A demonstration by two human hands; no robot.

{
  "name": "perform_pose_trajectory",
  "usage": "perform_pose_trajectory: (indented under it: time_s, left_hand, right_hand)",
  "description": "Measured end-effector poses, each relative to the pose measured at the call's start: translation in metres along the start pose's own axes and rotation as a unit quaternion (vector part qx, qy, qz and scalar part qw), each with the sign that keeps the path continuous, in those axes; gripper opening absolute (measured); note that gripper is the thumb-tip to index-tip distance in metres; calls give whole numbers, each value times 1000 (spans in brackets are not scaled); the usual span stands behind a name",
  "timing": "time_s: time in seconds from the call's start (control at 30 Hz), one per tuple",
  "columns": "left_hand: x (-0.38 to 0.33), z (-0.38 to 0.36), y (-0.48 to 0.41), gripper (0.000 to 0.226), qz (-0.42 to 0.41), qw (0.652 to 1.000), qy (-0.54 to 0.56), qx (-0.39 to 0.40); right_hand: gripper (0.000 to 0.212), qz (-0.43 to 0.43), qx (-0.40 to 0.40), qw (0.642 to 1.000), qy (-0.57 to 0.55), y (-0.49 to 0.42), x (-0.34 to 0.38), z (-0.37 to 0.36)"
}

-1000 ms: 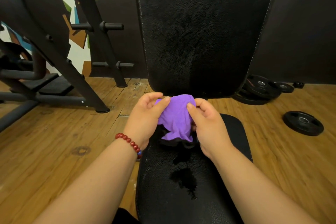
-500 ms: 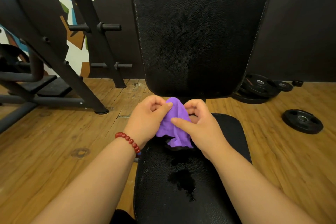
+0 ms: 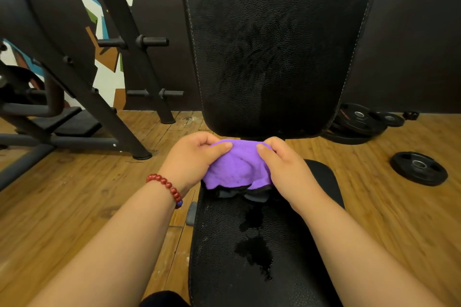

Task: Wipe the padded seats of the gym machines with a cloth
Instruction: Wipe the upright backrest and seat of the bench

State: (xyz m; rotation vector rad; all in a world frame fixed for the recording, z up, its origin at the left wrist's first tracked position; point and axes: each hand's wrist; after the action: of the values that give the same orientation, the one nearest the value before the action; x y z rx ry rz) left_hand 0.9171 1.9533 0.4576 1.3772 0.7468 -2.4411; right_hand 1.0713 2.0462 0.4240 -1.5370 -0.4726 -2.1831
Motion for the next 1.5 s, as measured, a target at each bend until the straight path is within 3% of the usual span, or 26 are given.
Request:
perform_pose_trajectory:
  time_s: [0.1,0.3,0.5,0.6,0.73,0.9,1.07,1.2,1.3,1.37,1.47,1.5]
  left_hand:
    - [-1,0,-3,19,21,999,28,-31]
    - [4,12,-7,20,92,989,94,-70]
    - [-5,-1,-9,16,168,954,239,-74]
    - [-9,-15,-7,17,150,947,271,-89]
    - [-10,-29,-4,23,145,936,305,-100]
    - [-11,-27,0,56,142,919,367,-18]
    - [-11,-30,5,23,89,950,298,12]
    - [-9,-24,1,24,120,951,284,-10]
    - [-7,-21,1,22,127,945,300,-5]
    - [-6,-22,3,22,113,950,292,3]
    - [-1,-22,1,33,108,948,300,-30]
    - [-1,-21,1,36,112,942,315,-32]
  right_hand:
    - [12,-11,13,999,39,-1,1,4]
    - [21,-38,-48,997,49,-2,4,22]
    - [14,-32,-75,993,-81,1,9,10]
    - [13,-36,-80,984,-153,4,16,0]
    - [16,-27,-50,983,-172,10,23,-14]
    - [48,-90,-15,969,-232,11,21,-18]
    - [51,-81,24,965,-248,12,20,-17]
    - [59,-84,72,943,-314,11,19,-14]
    - [57,-95,94,944,-301,10,19,-15]
    - [46,-73,72,956,-276,11,18,-18]
    - [16,-32,-82,979,-185,7,11,-15]
    - [16,-37,-108,982,-150,4,8,-12]
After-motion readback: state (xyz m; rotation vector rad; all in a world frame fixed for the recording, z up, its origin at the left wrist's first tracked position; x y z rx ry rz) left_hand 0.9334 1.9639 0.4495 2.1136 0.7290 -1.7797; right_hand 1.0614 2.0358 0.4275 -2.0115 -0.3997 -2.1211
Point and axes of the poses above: each hand's wrist, its own y-axis away from the middle knuckle, its own z-axis out of the back of the hand, x = y × z, and after that the axes turned 13 degrees about -z, right-handed
